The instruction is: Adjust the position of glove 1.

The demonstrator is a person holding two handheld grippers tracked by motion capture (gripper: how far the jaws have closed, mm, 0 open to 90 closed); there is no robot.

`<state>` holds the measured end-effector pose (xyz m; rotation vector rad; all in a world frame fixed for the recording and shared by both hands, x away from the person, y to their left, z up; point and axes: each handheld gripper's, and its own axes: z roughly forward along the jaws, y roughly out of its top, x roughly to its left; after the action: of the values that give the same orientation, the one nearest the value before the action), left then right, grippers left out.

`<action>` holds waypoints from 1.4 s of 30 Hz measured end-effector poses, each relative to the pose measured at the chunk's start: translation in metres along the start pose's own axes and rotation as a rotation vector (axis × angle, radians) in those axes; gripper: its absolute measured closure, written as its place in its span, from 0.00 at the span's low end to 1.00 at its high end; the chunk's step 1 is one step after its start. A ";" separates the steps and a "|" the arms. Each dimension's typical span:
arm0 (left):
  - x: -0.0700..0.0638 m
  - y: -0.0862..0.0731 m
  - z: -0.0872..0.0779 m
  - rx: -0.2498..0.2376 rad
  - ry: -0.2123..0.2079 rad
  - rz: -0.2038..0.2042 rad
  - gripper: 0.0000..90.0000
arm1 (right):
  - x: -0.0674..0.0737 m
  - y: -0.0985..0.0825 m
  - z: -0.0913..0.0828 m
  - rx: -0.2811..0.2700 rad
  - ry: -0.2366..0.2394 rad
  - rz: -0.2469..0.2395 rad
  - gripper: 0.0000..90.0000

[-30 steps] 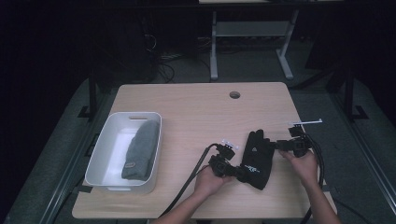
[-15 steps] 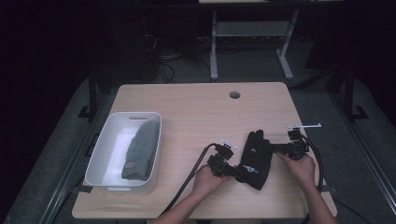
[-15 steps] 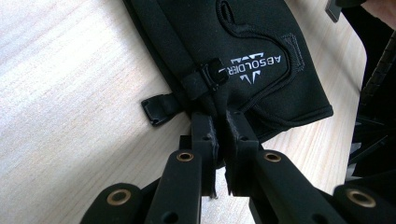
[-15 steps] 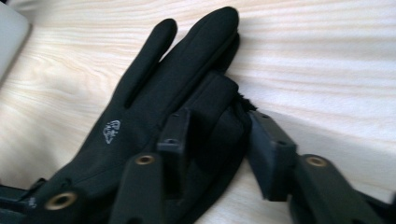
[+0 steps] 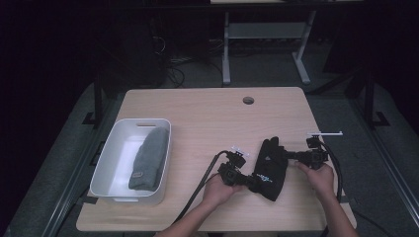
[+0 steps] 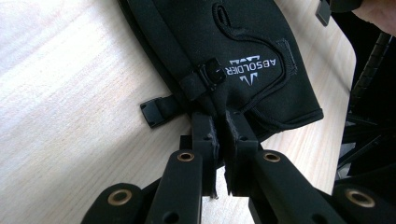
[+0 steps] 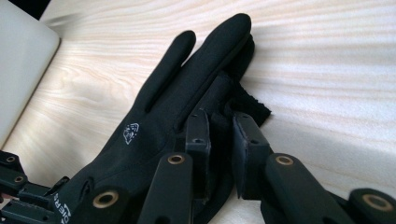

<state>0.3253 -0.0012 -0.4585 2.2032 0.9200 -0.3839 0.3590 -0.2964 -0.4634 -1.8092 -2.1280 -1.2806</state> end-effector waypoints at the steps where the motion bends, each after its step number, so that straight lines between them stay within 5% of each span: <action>1: 0.000 0.000 -0.002 0.000 0.001 0.004 0.94 | 0.001 0.001 -0.001 -0.002 0.000 -0.001 0.87; 42: 0.000 -0.002 -0.121 -0.169 0.031 0.029 0.94 | 0.105 0.072 -0.014 -0.060 0.115 -0.141 0.87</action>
<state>0.3240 0.0853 -0.3744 2.0704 0.9022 -0.2489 0.3812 -0.2248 -0.3593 -1.5875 -2.2115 -1.4564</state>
